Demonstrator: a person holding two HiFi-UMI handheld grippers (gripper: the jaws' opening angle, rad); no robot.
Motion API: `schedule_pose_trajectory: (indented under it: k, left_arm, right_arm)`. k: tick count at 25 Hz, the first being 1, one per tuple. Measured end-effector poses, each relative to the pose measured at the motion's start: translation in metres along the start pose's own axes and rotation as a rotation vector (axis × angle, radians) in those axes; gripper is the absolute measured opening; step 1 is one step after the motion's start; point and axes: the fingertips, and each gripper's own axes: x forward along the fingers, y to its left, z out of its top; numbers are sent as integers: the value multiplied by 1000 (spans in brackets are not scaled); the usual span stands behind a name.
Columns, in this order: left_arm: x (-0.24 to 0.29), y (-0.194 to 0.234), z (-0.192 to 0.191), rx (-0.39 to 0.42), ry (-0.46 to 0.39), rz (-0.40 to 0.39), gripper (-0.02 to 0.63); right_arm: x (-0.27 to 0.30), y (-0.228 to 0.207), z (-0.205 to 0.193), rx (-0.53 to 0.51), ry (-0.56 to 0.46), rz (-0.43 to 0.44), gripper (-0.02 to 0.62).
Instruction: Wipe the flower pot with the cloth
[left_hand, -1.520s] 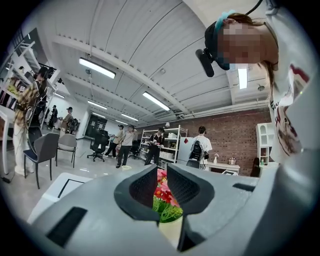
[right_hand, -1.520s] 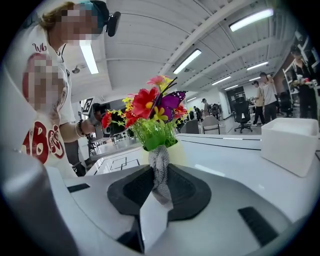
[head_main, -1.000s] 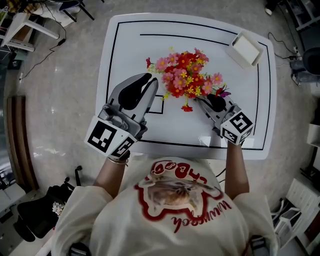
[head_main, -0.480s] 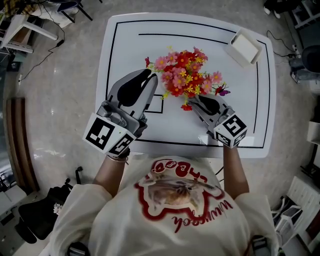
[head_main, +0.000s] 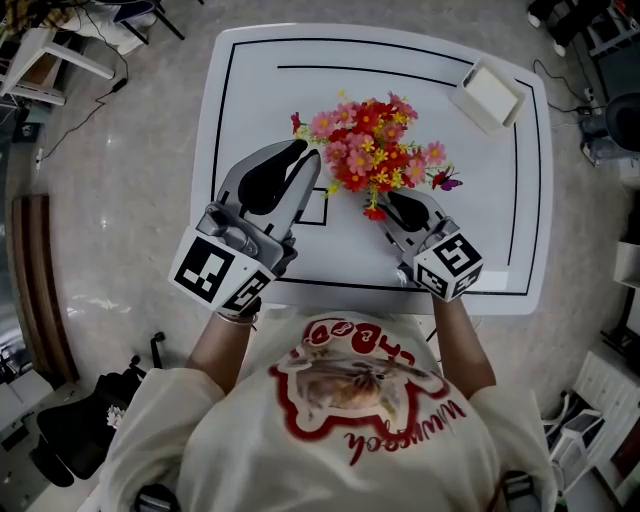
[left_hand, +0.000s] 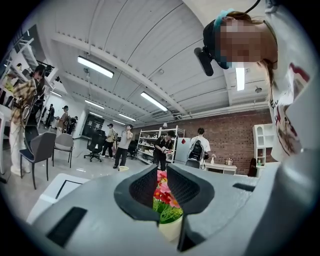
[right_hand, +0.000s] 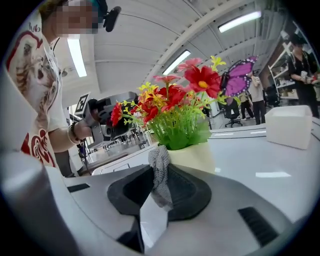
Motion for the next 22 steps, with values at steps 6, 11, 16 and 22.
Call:
schedule_pose_trajectory:
  k: [6,11,16,22]
  left_arm:
    - [-4,3,-2,-6,-2,11,63]
    - [-8,6,-4,-12,0,24,63]
    - [-12,7,-8,-21,3,33,63]
    - [-13,7,-10,-19,6,36,63]
  right_arm:
    - [5,4,5,92,-41,1,75]
    - [11,8,5,85,-39,-7,75]
    - [17,11,5,81,-36,-1,75]
    - [24,16,5,89,-35,9,75]
